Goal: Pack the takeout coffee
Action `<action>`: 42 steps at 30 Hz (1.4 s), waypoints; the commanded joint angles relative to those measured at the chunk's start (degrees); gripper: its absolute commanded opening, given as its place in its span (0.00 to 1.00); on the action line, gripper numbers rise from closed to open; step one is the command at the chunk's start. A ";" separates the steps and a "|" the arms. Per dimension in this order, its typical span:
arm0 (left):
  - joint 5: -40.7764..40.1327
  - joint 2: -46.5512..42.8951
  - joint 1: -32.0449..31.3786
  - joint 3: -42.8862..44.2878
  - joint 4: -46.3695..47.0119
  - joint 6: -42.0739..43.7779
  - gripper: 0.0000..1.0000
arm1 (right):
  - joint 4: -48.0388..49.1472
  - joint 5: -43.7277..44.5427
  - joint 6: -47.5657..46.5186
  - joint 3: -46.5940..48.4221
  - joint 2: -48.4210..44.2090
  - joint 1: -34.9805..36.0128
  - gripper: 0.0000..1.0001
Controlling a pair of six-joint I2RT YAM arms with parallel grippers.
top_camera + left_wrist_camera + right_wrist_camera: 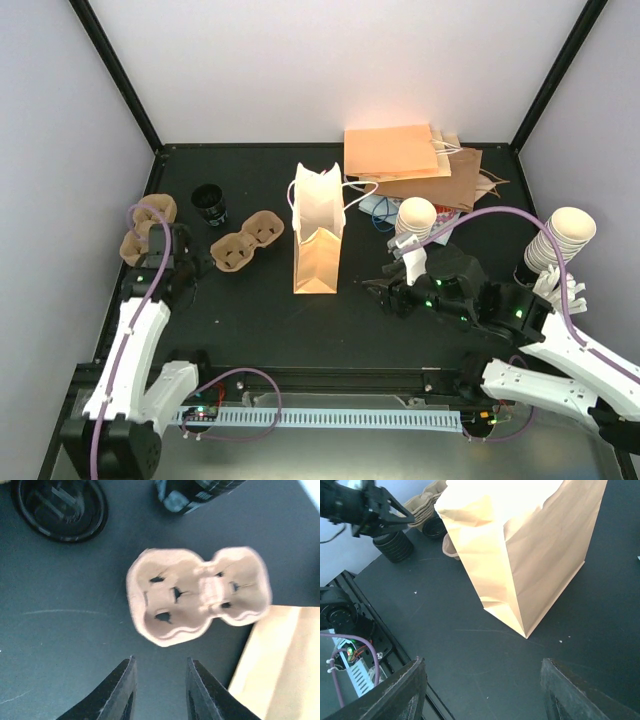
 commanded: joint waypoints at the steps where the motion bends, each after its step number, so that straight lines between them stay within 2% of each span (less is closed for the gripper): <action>1: 4.28 8.43 3.08 -1.37 6.83 2.72 0.30 | 0.24 -1.09 -0.66 1.76 -0.79 -0.11 0.65; 5: 6.38 18.19 6.32 0.27 7.47 5.42 0.32 | -0.14 0.02 -0.21 1.26 -2.30 -0.07 0.65; 9: 10.64 25.14 9.17 -0.07 11.22 5.61 0.47 | -0.26 0.48 0.12 0.97 -2.93 -0.13 0.65; 13: 14.35 31.00 10.37 -0.51 15.33 5.66 0.48 | -0.54 0.70 0.26 0.98 -2.91 -0.11 0.65; 20: 19.56 38.24 10.62 0.21 20.72 6.78 0.45 | -0.13 0.93 -0.01 1.14 -2.32 -0.13 0.66; 21: 19.80 39.06 10.59 0.40 21.12 6.76 0.43 | -0.19 0.93 0.00 1.21 -2.22 -0.06 0.66; 24: 20.16 40.79 10.61 0.62 21.76 6.43 0.29 | -0.06 0.76 -0.14 1.31 -1.83 -0.14 0.66; 28: 20.77 39.44 10.57 0.46 21.14 6.51 0.03 | -0.15 1.00 -0.13 1.24 -1.63 -0.09 0.66; 33: 18.81 32.95 10.62 0.75 16.18 8.11 0.02 | 0.20 0.58 -0.13 1.21 -1.41 -0.12 0.66; 42: 13.35 13.42 10.57 6.74 1.11 11.09 0.02 | 1.24 -0.08 -0.44 1.45 -0.55 -0.12 0.66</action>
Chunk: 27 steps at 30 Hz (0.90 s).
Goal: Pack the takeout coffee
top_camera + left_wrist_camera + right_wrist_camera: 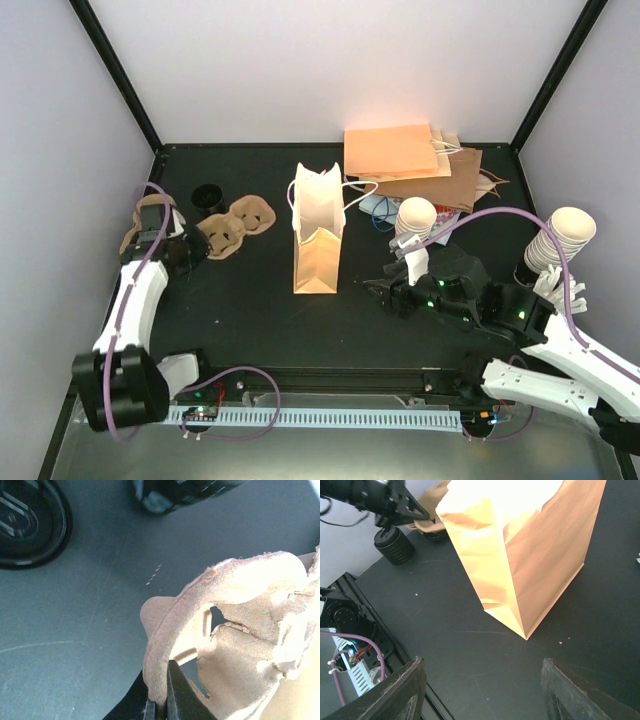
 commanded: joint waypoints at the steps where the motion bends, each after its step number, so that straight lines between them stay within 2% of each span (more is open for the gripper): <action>1: -1.66 -9.16 0.31 6.45 -9.49 2.44 0.02 | 1.44 0.02 -0.46 1.39 0.07 -0.06 0.66; 6: 6.69 -21.63 0.19 9.63 -6.84 0.85 0.04 | 2.26 -0.47 -0.55 1.24 0.46 -0.10 0.66; 10: 5.75 -31.35 0.09 12.72 -1.30 -5.47 0.05 | 2.02 -0.62 -0.62 2.01 0.29 -0.13 0.66; 13: 10.02 -33.14 -0.11 14.80 6.98 -10.85 0.05 | 1.26 0.20 -1.02 2.62 -0.32 -0.14 0.66; 16: 17.97 -29.33 -2.23 20.09 9.70 -13.04 0.05 | -0.36 2.41 -1.69 3.90 -0.95 -0.12 0.66; 18: 19.34 -26.43 -6.42 22.89 10.19 -12.67 0.04 | -1.74 4.73 -2.31 4.82 -1.61 -0.18 0.66; 23: 10.01 -22.62 -24.93 24.97 14.13 -9.54 0.04 | -6.40 14.57 -2.39 8.57 -3.29 -0.13 0.66; 27: 3.23 -17.60 -41.59 28.05 13.81 -4.86 0.03 | -12.55 29.69 1.65 11.46 -6.07 -0.10 0.66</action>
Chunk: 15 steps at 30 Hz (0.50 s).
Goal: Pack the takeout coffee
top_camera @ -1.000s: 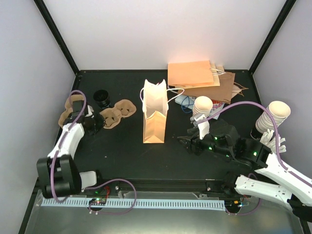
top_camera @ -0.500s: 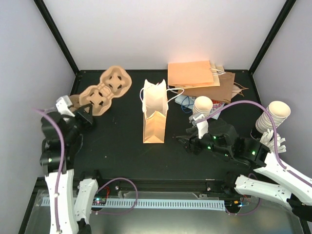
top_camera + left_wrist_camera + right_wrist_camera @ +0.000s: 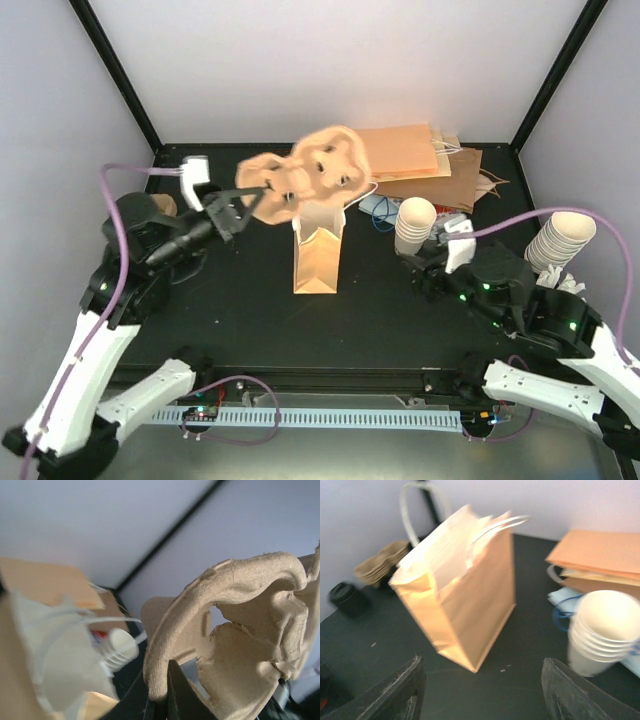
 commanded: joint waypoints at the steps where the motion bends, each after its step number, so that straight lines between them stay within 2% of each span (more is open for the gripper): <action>1: -8.94 4.98 -15.66 5.36 1.06 6.32 0.03 | -7.82 19.98 4.07 3.27 -4.20 -0.14 0.66; 3: -15.25 6.49 -22.65 6.72 -1.49 9.84 0.04 | -10.15 28.94 7.14 3.41 -7.12 -0.13 0.74; 6: -19.55 7.13 -28.83 5.23 -3.80 13.11 0.05 | -11.04 35.21 8.12 3.93 -11.93 -0.19 0.76; 9: -20.51 8.03 -32.40 1.81 -7.70 13.61 0.05 | -11.57 36.33 7.25 5.51 -13.85 -0.12 0.76; 11: -24.09 8.26 -36.14 -2.40 -7.94 12.70 0.06 | -11.83 35.81 6.30 6.52 -13.89 -0.10 0.76; 15: -31.04 10.36 -44.91 -12.62 -0.62 5.22 0.06 | -13.09 31.67 5.75 8.76 -12.46 -0.13 0.76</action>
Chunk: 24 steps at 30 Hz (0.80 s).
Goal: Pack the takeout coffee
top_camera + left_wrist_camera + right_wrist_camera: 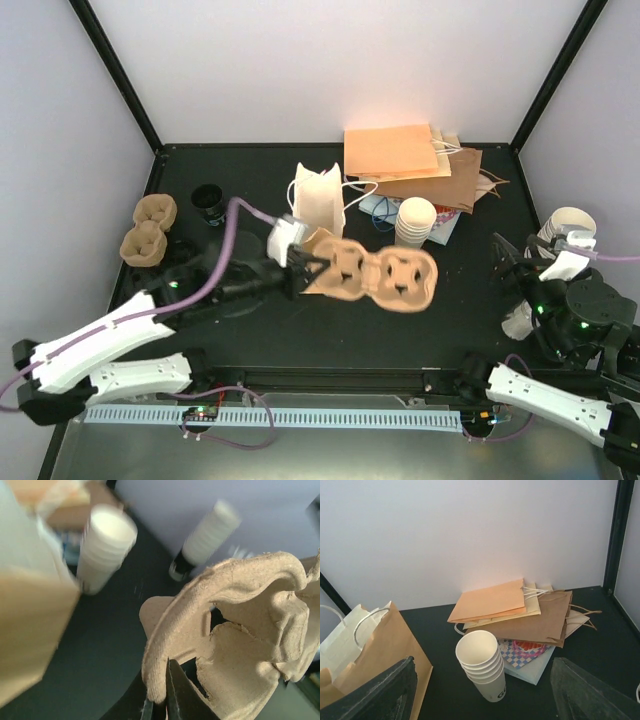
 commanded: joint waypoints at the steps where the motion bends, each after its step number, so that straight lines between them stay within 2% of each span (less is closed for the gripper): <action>1: -10.21 4.04 -8.08 -8.81 4.47 -7.56 0.06 | -2.90 -2.91 -0.08 2.49 2.48 -0.08 0.76; 4: -14.56 9.46 -11.23 -10.95 4.39 -19.51 0.05 | -6.23 -11.29 1.18 4.61 6.16 -0.14 0.76; 7: -15.68 12.79 -13.11 -15.69 8.61 -31.26 0.07 | -9.44 -24.31 3.89 5.48 10.73 -0.11 0.77; 12: -17.73 14.93 -15.54 -22.93 14.59 -44.84 0.10 | -11.53 -40.58 10.29 -0.65 15.63 -0.06 0.75; 15: -17.73 17.06 -16.03 -23.96 15.54 -49.87 0.11 | -9.95 -44.79 13.99 -7.73 17.45 -0.06 0.74; 19: -17.73 22.33 -16.89 -24.84 19.62 -54.03 0.11 | -1.92 -48.88 17.15 -18.44 17.71 -0.06 0.74; 22: -16.92 26.88 -16.92 -24.63 21.82 -55.56 0.11 | 4.95 -48.45 19.62 -25.48 15.80 -0.05 0.74; 24: -16.44 28.87 -16.91 -23.96 22.10 -55.45 0.15 | 7.70 -46.73 20.23 -28.27 15.16 -0.12 0.74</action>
